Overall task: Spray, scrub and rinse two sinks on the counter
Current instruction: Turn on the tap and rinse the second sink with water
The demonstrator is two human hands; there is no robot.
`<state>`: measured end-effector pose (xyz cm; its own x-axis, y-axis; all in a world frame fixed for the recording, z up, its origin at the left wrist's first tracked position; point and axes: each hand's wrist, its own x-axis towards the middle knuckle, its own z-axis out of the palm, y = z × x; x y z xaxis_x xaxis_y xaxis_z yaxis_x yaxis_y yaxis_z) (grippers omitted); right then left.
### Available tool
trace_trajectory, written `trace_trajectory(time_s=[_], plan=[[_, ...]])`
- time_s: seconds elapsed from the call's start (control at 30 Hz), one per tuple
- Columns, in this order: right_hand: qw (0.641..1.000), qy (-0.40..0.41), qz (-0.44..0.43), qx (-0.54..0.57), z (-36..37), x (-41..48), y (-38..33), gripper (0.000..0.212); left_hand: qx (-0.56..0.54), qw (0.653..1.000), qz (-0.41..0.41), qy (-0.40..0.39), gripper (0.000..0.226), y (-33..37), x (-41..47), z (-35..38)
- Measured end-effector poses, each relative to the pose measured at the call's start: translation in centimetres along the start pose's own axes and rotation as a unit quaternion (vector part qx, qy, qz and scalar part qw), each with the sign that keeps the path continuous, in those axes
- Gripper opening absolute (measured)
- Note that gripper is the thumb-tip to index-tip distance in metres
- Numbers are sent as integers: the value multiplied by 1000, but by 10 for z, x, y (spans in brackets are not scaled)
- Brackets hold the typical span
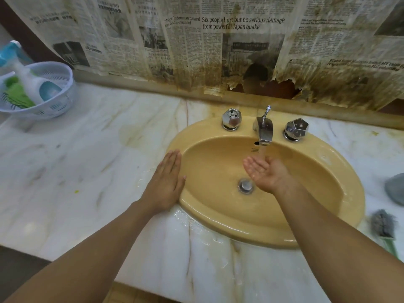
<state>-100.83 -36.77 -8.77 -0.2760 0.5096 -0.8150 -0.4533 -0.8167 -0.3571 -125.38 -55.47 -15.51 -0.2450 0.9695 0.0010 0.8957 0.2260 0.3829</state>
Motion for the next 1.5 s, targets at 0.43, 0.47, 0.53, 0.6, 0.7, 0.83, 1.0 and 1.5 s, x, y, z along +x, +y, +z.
trace_trajectory(time_s=[0.43,0.47,0.53,0.6,0.7,0.83,1.0,1.5], plan=[[999,-5,4,32,-3,10,-15,31,-215,964,-98,122,44,1,58,-6],[1000,-19,9,23,0,10,-15,34,-186,974,-74,103,46,-1,65,-7],[999,-42,18,-3,7,9,-16,36,-87,994,-11,67,53,-3,84,-8],[997,-61,28,-29,12,9,-17,35,7,998,17,60,56,0,108,-7],[997,-55,34,-37,16,11,-21,34,73,997,27,26,59,23,137,3],[997,-40,35,-60,12,13,-32,33,85,991,97,35,68,71,141,34],[998,-39,35,-46,-1,9,-48,37,59,990,87,92,70,85,135,60],[999,-45,-12,23,-65,-24,-111,34,-474,826,-215,-215,20,204,172,89]])
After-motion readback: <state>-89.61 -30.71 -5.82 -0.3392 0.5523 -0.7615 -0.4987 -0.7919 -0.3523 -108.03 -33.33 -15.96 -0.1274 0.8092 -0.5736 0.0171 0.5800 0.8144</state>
